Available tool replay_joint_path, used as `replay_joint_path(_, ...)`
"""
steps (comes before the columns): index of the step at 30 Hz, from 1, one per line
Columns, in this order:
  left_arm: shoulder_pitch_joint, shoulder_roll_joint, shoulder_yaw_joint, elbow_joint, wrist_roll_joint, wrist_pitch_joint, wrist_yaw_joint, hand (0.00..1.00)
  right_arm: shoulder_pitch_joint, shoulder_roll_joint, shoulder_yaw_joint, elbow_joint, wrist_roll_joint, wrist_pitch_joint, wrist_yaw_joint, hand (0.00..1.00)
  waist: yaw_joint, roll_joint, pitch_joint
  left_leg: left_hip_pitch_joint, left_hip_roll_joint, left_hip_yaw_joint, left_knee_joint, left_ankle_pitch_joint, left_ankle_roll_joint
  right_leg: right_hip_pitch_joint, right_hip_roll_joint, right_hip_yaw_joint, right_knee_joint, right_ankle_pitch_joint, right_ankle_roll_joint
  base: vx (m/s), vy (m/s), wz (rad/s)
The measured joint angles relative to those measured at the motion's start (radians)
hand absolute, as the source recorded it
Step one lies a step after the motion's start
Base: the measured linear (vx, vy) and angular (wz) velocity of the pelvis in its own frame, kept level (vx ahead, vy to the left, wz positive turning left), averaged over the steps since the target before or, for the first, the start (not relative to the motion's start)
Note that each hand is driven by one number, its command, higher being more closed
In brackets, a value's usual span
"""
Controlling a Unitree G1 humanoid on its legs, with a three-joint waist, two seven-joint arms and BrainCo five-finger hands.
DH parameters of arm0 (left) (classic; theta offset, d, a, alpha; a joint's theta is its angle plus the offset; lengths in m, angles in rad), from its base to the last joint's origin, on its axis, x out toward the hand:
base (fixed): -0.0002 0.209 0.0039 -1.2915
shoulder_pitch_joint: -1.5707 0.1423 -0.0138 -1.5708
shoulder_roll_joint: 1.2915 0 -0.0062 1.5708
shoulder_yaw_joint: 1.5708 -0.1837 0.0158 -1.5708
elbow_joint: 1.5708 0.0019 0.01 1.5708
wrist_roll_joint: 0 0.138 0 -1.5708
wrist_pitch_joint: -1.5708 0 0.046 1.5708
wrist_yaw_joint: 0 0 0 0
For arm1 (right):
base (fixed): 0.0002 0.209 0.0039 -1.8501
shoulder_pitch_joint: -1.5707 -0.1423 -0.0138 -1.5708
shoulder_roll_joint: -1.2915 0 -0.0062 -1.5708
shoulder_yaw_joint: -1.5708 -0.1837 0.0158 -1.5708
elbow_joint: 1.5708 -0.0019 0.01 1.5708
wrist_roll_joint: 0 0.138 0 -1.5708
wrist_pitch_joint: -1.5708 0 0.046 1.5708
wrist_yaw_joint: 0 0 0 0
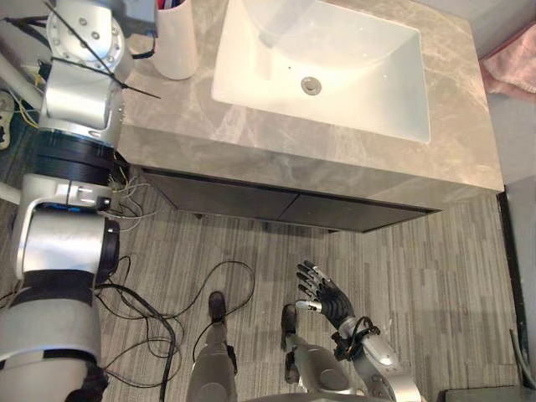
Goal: Organize washtable
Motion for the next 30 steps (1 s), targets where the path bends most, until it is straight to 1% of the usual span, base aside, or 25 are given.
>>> replay_joint_path(4, 0.000, 0.010, 0.000, -0.001, -0.013, -0.001, 0.001, 0.00, -0.003, 0.000, 0.002, 0.000, 0.000, 0.000, 0.000, 0.00, 0.002, 0.018, -0.011, 0.006, -0.002, -0.001, 0.000, 0.000, 0.000, 0.011, -0.001, -0.001, -0.001, 0.000, 0.000, 0.00, 0.000, 0.00)
replay_joint_path(5, 0.001, 0.010, 0.000, -0.013, -0.021, -0.001, 0.002, 1.00, -0.008, 0.000, 0.002, 0.001, 0.000, 0.001, 0.000, 0.00, 0.003, 0.021, -0.014, 0.013, -0.002, -0.002, 0.000, 0.000, 0.000, 0.018, -0.001, -0.002, -0.002, 0.000, 0.001, 0.00, 0.000, 0.00)
replay_joint_path(8, 0.034, 0.011, 0.001, -0.107, -0.038, -0.009, -0.001, 1.00, -0.020, 0.000, 0.000, 0.003, -0.001, 0.001, 0.000, 0.00, 0.007, 0.035, -0.036, 0.013, -0.002, -0.005, 0.000, 0.000, 0.000, 0.024, -0.002, -0.005, -0.002, -0.002, 0.003, 0.01, 0.010, 0.03)
replay_joint_path(10, 0.116, 0.012, 0.004, -0.214, -0.039, -0.029, -0.013, 1.00, -0.020, 0.000, -0.001, 0.003, -0.001, 0.003, 0.000, 0.00, 0.013, 0.051, -0.059, 0.016, -0.004, -0.010, 0.000, 0.000, 0.000, 0.030, -0.003, -0.012, -0.003, -0.004, 0.006, 0.02, 0.017, 0.09)
replay_joint_path(12, 0.250, 0.011, 0.005, -0.331, -0.039, -0.046, -0.050, 1.00, -0.019, 0.000, -0.004, 0.004, -0.001, 0.005, 0.000, 0.00, 0.026, 0.074, -0.083, 0.023, -0.004, -0.019, 0.000, 0.000, 0.000, 0.036, -0.003, -0.023, -0.003, -0.008, 0.011, -0.01, 0.013, 0.12)
replay_joint_path(14, 0.380, 0.010, 0.008, -0.395, -0.050, -0.052, -0.096, 1.00, -0.018, -0.001, -0.007, 0.006, -0.012, 0.008, 0.001, 0.00, 0.031, 0.088, -0.106, 0.029, -0.002, -0.026, -0.001, 0.000, 0.000, 0.045, 0.000, -0.028, -0.003, -0.011, 0.013, -0.02, 0.002, 0.08)
replay_joint_path(15, 0.413, 0.008, 0.009, -0.397, -0.055, -0.052, -0.113, 1.00, -0.018, -0.001, -0.008, 0.007, -0.016, 0.009, 0.002, 0.00, 0.032, 0.090, -0.110, 0.033, -0.001, -0.028, -0.001, 0.000, -0.001, 0.050, 0.000, -0.030, -0.003, -0.011, 0.013, -0.03, 0.002, 0.08)
replay_joint_path(17, 0.517, -0.008, 0.033, -0.398, -0.062, -0.043, -0.152, 1.00, -0.008, -0.001, -0.011, 0.015, -0.029, 0.013, 0.003, 0.00, 0.037, 0.091, -0.128, 0.035, 0.001, -0.032, -0.002, -0.004, -0.006, 0.053, 0.000, -0.034, -0.002, -0.013, 0.013, -0.04, 0.014, 0.05)
replay_joint_path(20, 0.628, -0.047, 0.086, -0.407, -0.076, -0.030, -0.171, 1.00, 0.023, -0.002, -0.021, 0.015, -0.040, 0.020, 0.004, 0.00, 0.043, 0.089, -0.139, 0.034, 0.000, -0.034, -0.002, -0.004, -0.006, 0.053, -0.002, -0.038, -0.001, -0.013, 0.012, -0.02, 0.014, 0.03)
replay_joint_path(21, 0.642, -0.055, 0.088, -0.408, -0.077, -0.026, -0.176, 1.00, 0.029, -0.005, -0.021, 0.015, -0.040, 0.022, 0.004, 0.00, 0.045, 0.088, -0.139, 0.034, 0.000, -0.034, -0.002, -0.004, -0.006, 0.053, -0.003, -0.039, 0.000, -0.013, 0.012, -0.03, 0.034, 0.04)
replay_joint_path(22, 0.674, -0.072, 0.088, -0.414, -0.077, -0.018, -0.180, 1.00, 0.040, -0.009, -0.021, 0.015, -0.041, 0.025, 0.005, 0.00, 0.052, 0.088, -0.140, 0.033, 0.000, -0.035, -0.003, -0.004, -0.006, 0.053, -0.009, -0.041, 0.000, -0.013, 0.012, -0.02, 0.029, 0.04)
replay_joint_path(24, 0.717, -0.102, 0.087, -0.414, -0.076, -0.013, -0.197, 1.00, 0.050, -0.013, -0.024, 0.016, -0.043, 0.028, 0.006, 0.00, 0.055, 0.087, -0.140, 0.032, -0.003, -0.035, -0.004, -0.004, -0.006, 0.053, -0.014, -0.041, 0.001, -0.013, 0.013, -0.01, 0.035, 0.03)
replay_joint_path(26, 0.750, -0.117, 0.087, -0.414, -0.076, 0.009, -0.197, 1.00, 0.049, -0.011, -0.024, 0.025, -0.049, 0.030, 0.006, 0.00, 0.056, 0.076, -0.147, 0.030, -0.005, -0.035, -0.004, -0.004, -0.006, 0.051, -0.015, -0.041, 0.001, -0.013, 0.013, 0.00, 0.016, 0.01)
replay_joint_path(29, 0.754, -0.128, 0.088, -0.414, -0.075, 0.021, -0.196, 1.00, 0.049, -0.011, -0.031, 0.025, -0.061, 0.030, 0.005, 0.00, 0.056, 0.059, -0.158, 0.028, -0.004, -0.035, -0.002, -0.004, -0.006, 0.050, -0.015, -0.042, 0.001, -0.013, 0.013, 0.00, 0.000, 0.00)
replay_joint_path(30, 0.754, -0.131, 0.088, -0.413, -0.074, 0.021, -0.196, 1.00, 0.050, -0.010, -0.040, 0.025, -0.062, 0.030, 0.005, 0.00, 0.056, 0.057, -0.159, 0.028, -0.004, -0.035, -0.002, -0.004, -0.006, 0.048, -0.015, -0.042, 0.002, -0.013, 0.013, 0.00, 0.000, 0.00)
